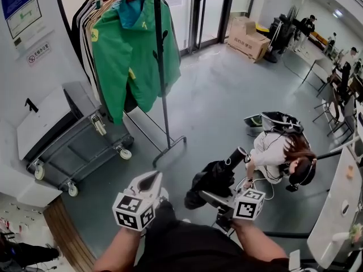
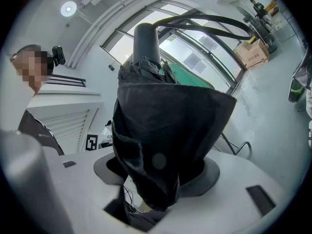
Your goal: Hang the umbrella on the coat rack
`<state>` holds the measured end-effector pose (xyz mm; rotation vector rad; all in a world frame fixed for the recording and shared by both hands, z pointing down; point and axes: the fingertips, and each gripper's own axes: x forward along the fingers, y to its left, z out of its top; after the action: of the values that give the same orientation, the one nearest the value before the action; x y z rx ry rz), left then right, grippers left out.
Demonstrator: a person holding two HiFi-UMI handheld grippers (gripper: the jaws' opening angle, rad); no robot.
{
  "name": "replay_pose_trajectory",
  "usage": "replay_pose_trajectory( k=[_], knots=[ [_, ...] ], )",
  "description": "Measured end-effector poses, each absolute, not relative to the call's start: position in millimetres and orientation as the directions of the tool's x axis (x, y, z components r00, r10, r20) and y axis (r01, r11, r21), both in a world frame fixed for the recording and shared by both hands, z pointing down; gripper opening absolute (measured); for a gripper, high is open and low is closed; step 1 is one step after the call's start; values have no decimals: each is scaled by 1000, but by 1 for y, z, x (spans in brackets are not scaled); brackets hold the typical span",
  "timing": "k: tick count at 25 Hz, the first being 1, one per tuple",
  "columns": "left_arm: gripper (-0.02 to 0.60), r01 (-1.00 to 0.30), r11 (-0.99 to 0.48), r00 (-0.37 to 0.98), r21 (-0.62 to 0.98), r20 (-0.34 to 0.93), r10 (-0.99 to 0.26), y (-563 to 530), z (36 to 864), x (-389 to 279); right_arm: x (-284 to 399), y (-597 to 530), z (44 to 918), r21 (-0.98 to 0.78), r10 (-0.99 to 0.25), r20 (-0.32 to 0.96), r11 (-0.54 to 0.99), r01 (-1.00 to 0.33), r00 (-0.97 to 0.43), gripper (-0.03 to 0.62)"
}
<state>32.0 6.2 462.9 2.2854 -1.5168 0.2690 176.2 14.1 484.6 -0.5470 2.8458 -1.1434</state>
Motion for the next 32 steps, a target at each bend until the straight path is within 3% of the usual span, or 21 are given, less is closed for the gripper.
replay_pose_trajectory(
  k=[15,32],
  knots=[
    [15,-926,-305,367,221,344,-865,-74,455,-31,115,-66,478,-676,-295,127,673,-300,-947,255],
    [15,-895,-386,442,223,331,-834,-210,443,-109,30,-182,466,-654,-358,175,654,-380,-917,255]
  ],
)
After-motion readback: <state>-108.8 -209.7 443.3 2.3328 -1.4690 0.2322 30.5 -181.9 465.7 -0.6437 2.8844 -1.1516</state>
